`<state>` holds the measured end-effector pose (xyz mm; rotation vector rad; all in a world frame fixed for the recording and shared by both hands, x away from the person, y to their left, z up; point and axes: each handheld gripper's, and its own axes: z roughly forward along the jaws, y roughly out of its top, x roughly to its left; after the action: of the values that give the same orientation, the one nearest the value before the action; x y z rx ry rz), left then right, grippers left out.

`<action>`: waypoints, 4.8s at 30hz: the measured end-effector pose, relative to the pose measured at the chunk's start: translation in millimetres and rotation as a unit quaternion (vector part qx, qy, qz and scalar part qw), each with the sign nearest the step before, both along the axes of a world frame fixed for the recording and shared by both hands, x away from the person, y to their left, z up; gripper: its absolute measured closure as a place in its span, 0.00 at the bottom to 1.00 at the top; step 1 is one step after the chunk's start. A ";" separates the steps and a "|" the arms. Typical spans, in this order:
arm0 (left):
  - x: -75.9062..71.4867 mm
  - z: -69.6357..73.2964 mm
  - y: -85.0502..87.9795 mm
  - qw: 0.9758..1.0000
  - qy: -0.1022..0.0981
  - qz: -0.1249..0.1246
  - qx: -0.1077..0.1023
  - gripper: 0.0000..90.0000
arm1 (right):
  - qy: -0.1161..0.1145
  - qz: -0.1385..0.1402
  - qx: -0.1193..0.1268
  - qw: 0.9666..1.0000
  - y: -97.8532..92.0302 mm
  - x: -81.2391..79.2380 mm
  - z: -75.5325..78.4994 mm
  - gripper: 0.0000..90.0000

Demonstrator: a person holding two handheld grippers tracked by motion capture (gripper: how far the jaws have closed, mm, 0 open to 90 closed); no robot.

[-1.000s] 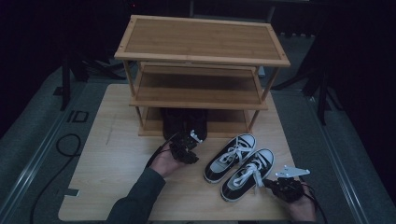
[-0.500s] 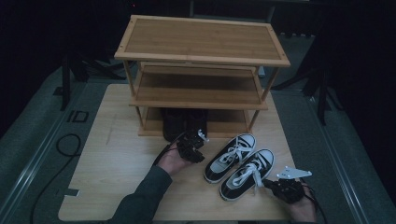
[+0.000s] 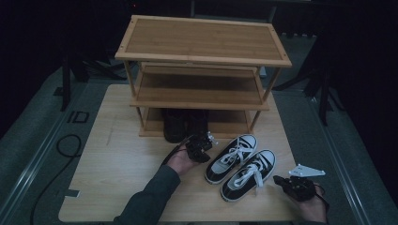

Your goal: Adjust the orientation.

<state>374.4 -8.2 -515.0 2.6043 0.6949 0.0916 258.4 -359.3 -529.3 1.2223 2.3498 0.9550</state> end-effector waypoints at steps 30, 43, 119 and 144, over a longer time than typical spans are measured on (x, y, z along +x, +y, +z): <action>-49.1 -4.6 -32.9 0.994 0.052 -0.094 -0.020 1.00 | -0.012 -0.027 -0.008 1.000 -9.4 4.0 7.8 0.99; -55.9 -1.8 -38.1 0.992 0.053 -0.111 -0.036 1.00 | -0.006 -0.027 -0.020 0.999 -3.7 18.6 9.0 0.99; -29.4 7.4 118.8 0.993 0.011 0.093 -0.068 0.98 | 0.039 0.008 -0.084 0.996 39.3 118.4 3.0 1.00; -33.6 3.9 106.1 0.995 0.014 0.075 -0.067 0.97 | 0.019 0.038 -0.070 0.997 47.7 109.1 34.2 0.95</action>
<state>340.8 97.9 -511.2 2.4272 0.8770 0.0515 367.5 -311.7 -495.1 1.1132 2.4635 0.7804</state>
